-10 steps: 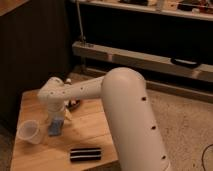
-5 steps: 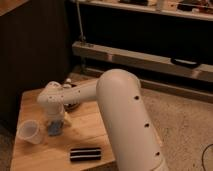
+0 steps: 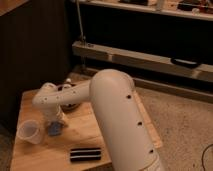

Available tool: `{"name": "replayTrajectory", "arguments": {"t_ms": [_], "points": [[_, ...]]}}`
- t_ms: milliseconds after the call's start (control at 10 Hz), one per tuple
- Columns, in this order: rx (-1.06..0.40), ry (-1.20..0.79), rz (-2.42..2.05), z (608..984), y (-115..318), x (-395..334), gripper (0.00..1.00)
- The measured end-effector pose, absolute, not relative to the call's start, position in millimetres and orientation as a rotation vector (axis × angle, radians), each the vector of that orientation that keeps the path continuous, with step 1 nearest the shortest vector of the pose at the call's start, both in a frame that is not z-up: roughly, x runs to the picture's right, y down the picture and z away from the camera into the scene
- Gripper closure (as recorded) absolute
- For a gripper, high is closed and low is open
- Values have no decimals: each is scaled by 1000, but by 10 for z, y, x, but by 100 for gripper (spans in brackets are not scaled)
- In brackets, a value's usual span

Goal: Place the white sponge in the ceramic cup

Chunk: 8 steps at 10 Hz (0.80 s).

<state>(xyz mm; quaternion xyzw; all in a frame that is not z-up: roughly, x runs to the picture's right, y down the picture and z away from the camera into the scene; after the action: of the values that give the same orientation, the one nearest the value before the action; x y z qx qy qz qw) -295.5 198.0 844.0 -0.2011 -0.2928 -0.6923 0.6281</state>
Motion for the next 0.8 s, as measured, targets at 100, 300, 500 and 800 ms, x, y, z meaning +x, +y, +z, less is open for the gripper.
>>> {"name": "replayTrajectory", "arguments": {"t_ms": [100,300,500,800], "points": [[-468,-671,-1589,8446,1986,-2950,53],[-466,-677,-1585,8450,1988,-2965,74],[-467,-675,-1585,8440,1968,-2947,94],[-465,-676,-1586,8426,1964,-2943,99]]}}
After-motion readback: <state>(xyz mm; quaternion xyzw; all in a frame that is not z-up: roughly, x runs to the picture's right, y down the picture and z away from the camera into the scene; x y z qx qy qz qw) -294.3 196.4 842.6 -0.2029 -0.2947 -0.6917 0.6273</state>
